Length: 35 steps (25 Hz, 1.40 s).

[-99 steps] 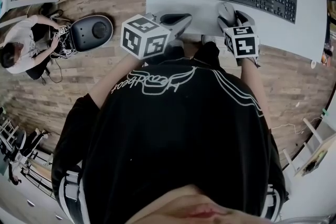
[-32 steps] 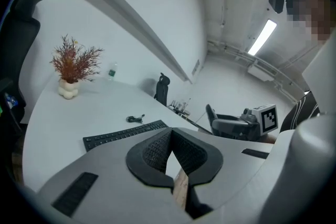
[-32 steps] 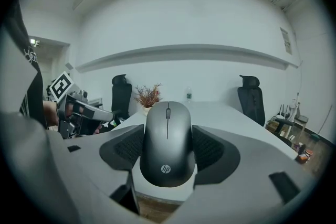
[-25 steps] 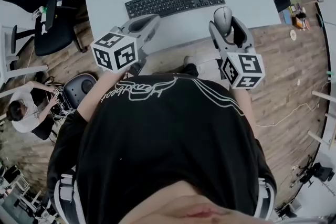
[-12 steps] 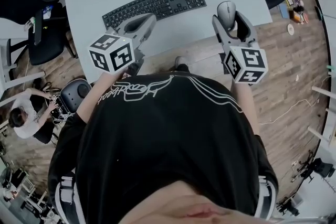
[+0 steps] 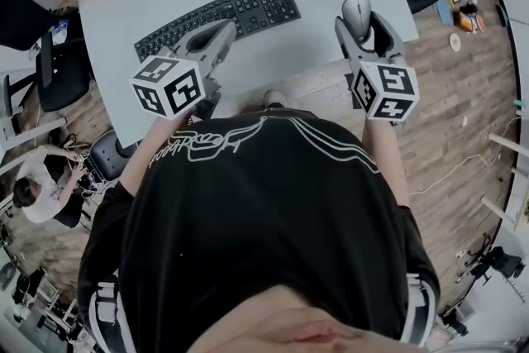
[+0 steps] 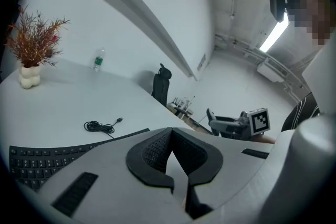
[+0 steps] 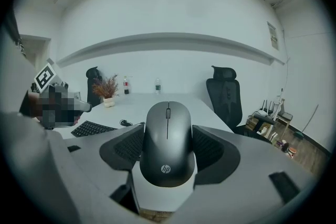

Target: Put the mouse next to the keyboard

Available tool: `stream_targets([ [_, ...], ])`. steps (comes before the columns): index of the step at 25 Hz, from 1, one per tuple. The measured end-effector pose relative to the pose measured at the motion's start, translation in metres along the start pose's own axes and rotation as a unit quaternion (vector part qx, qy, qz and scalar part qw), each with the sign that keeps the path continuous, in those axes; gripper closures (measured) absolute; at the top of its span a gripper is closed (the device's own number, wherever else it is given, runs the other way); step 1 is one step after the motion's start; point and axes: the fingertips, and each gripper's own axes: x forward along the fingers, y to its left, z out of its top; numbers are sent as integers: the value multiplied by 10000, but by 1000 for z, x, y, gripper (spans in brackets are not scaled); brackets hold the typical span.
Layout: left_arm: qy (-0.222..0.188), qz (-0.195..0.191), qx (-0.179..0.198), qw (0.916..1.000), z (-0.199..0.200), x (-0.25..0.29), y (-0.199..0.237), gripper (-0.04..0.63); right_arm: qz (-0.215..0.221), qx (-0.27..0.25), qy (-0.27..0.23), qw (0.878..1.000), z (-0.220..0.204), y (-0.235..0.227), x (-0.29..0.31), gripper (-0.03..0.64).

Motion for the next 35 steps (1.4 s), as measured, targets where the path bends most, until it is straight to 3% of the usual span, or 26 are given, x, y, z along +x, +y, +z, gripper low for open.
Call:
stream_targets([
  [7, 16, 233, -149, 9996, -3, 27, 4, 589, 168, 53, 334, 9993, -28, -31, 34, 359],
  [20, 61, 792, -476, 9957, -16, 33, 26, 589, 438, 184, 1180, 9919, -83, -46, 98, 359],
  [35, 64, 1053, -794, 9912, -29, 38, 45, 589, 691, 360, 1898, 9787, -131, -46, 136, 359],
])
